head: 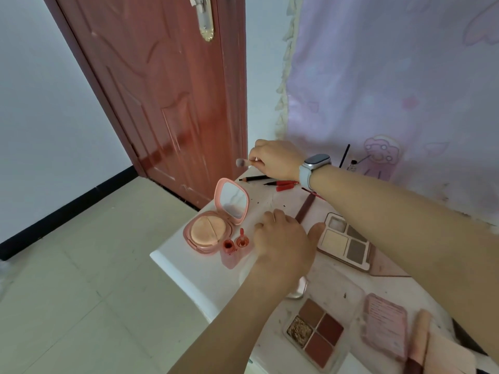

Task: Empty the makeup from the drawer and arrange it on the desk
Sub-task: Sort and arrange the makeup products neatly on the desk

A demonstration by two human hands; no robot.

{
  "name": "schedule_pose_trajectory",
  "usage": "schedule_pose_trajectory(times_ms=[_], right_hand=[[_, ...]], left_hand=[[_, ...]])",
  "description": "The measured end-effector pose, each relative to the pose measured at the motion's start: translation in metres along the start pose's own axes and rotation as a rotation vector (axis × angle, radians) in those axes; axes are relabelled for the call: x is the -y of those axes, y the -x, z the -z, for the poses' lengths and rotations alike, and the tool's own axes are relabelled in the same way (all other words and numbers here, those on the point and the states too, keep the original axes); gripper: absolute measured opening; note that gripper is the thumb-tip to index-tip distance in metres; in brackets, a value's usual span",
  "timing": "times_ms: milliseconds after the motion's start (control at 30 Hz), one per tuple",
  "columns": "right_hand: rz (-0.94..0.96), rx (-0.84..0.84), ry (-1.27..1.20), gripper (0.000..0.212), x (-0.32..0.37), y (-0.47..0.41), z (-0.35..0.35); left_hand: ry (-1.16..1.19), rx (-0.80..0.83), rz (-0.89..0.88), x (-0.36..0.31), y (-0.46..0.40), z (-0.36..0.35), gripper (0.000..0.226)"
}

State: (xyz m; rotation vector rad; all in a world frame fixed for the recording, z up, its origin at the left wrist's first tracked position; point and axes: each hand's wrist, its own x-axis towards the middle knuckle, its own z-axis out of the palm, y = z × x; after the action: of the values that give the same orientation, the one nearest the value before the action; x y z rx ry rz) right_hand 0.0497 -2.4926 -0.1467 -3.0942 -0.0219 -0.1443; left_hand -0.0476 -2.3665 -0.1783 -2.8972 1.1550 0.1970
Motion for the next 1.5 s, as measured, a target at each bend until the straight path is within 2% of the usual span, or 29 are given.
schedule_pose_trajectory(times_ms=[167, 500, 633, 833, 967, 1167, 1233, 1367, 1500], right_hand=[[-0.054, 0.052, 0.016, 0.027, -0.011, 0.0, -0.024], [-0.114, 0.08, -0.095, 0.041, -0.018, 0.013, -0.024], [-0.091, 0.017, -0.123, 0.041, -0.022, 0.027, -0.009], [-0.08, -0.181, -0.195, 0.037, -0.019, 0.068, 0.034], [-0.109, -0.276, -0.223, 0.033, -0.02, 0.12, 0.061], [-0.244, -0.364, -0.264, 0.028, -0.028, 0.23, 0.085], [-0.347, -0.326, -0.298, 0.027, -0.032, 0.269, 0.084], [-0.569, -0.146, -0.198, 0.027, -0.043, 0.328, 0.061], [-0.707, -0.023, -0.167, 0.042, -0.046, 0.34, 0.037]], left_hand=[[0.026, 0.001, -0.004, 0.001, 0.001, 0.001, 0.071], [0.041, 0.01, 0.003, 0.001, 0.002, 0.004, 0.068], [0.07, 0.019, 0.015, 0.001, 0.002, 0.005, 0.063], [0.179, 0.005, 0.074, -0.002, 0.005, 0.01, 0.05], [0.226, -0.141, 0.035, -0.011, 0.015, 0.02, 0.046], [0.445, -0.372, -0.096, -0.039, 0.045, 0.029, 0.036], [0.507, -0.392, -0.133, -0.053, 0.059, 0.029, 0.032], [0.601, -0.415, -0.181, -0.075, 0.079, 0.022, 0.027], [0.634, -0.433, -0.221, -0.09, 0.092, 0.017, 0.025]])
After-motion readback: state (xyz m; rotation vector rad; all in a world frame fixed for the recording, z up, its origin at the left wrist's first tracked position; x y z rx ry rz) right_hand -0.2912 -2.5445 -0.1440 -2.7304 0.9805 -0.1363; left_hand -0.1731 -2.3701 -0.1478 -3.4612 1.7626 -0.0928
